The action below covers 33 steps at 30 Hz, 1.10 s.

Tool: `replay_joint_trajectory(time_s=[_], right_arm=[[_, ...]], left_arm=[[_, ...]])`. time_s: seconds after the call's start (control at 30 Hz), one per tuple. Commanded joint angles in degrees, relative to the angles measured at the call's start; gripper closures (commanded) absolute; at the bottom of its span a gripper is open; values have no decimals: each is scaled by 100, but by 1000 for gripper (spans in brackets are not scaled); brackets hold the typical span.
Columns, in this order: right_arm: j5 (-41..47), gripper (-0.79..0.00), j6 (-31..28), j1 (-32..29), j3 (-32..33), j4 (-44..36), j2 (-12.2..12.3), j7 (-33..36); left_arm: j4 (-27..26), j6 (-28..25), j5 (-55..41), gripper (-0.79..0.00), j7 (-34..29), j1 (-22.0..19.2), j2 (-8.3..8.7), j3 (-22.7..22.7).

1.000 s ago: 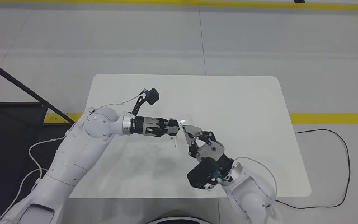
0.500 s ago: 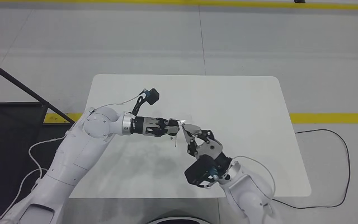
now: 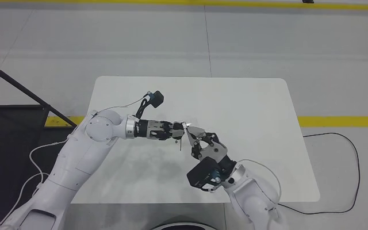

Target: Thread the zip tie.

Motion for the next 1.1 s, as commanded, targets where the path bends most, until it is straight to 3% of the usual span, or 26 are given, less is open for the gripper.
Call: replay_joint_trajectory(time_s=[0.0, 1.07], right_arm=[[-8, 0, -17, 3, -4, 1, 4, 9], [-680, 0, -1193, 135, -131, -1, 166, 194]], left_arm=[[0, 0, 0, 0, 0, 0, 0, 0], [0, 0, 0, 0, 0, 0, 0, 0]])
